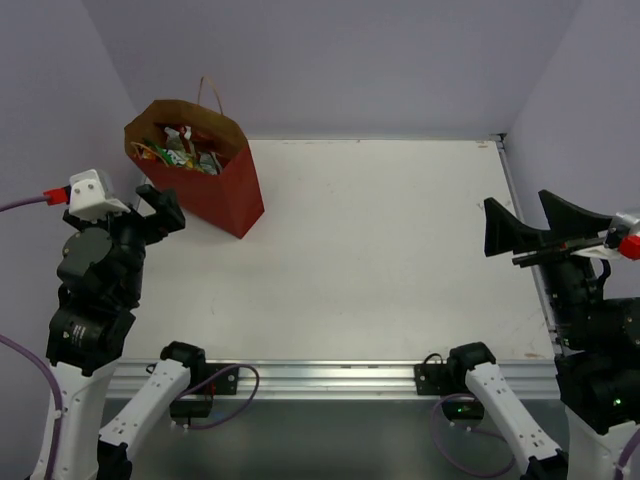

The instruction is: Take the snacks out of the paper bag

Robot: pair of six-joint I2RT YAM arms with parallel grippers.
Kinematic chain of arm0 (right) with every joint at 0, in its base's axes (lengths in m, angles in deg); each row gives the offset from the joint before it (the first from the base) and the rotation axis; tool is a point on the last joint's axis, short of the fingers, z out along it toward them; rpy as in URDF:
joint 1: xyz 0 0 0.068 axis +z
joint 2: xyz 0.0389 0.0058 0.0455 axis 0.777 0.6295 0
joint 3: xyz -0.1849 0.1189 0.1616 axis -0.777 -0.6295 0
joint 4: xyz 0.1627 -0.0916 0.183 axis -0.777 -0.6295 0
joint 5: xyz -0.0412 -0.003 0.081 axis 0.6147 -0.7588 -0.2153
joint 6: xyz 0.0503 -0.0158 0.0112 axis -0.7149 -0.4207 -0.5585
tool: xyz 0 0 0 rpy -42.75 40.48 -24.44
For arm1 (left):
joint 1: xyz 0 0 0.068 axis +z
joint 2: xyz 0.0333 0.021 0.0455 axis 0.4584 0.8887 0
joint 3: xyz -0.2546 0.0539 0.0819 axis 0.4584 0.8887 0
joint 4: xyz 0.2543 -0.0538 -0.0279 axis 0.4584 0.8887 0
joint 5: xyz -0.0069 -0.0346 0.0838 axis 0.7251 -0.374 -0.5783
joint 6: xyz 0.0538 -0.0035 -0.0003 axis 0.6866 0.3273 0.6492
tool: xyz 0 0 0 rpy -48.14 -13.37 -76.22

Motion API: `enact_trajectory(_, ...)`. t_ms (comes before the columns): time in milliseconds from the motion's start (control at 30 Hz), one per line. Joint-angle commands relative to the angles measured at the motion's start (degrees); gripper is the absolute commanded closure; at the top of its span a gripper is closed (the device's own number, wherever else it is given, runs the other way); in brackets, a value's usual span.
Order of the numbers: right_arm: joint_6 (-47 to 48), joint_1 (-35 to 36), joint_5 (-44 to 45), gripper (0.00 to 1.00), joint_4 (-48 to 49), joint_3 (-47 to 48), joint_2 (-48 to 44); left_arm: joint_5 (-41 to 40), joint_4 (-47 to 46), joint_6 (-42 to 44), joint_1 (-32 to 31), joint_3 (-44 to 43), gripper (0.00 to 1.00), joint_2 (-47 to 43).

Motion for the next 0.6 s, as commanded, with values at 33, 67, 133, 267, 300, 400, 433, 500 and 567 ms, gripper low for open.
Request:
enact_trajectory(33, -0.78, 0.3, -1.25, 0.01, 1.8, -0.2, 1.66, -1.46, 1.56, -3.29, -0.29, 0.28, 0.0, 1.6)
enact_trajectory(67, -1.13, 0.3, -1.25, 0.01, 1.71, -0.37, 1.66, -2.16, 2.17, -4.42, -0.2, 0.28, 0.0, 1.87)
enact_trajectory(133, -2.79, 0.3, -1.25, 0.01, 1.89, -1.16, 1.57, -4.69, 2.88, -7.58, -0.29, 0.19, 0.0, 2.74)
enact_trajectory(267, -5.17, 0.3, -3.71, 0.01, 1.45, -2.74, 1.48, -10.67, 5.34, -15.5, -0.29, 0.45, 0.0, 3.98)
enact_trajectory(300, -5.35, 0.22, -4.5, 0.01, 1.1, -3.27, 1.57, -11.04, 5.17, -16.73, -0.2, 0.71, 0.0, 4.15)
enact_trajectory(400, -6.49, 0.3, -7.93, 0.01, 0.04, -4.93, 1.92, -11.31, 3.16, -20.95, -0.29, 1.15, 0.0, 5.65)
enact_trajectory(433, -7.19, 0.3, -8.72, 0.01, -0.22, -5.29, 2.18, -11.13, 2.63, -22.35, -0.2, 0.98, 0.0, 7.39)
enact_trajectory(500, -7.81, 0.22, -10.65, 0.01, -1.53, -6.43, 2.71, -11.21, 2.36, -23.94, -0.2, -0.85, 0.0, 10.21)
enact_trajectory(567, -9.3, 0.3, -11.88, 0.01, -2.76, -7.22, 3.33, -12.52, 2.53, -27.36, -0.2, -2.27, 0.0, 14.95)
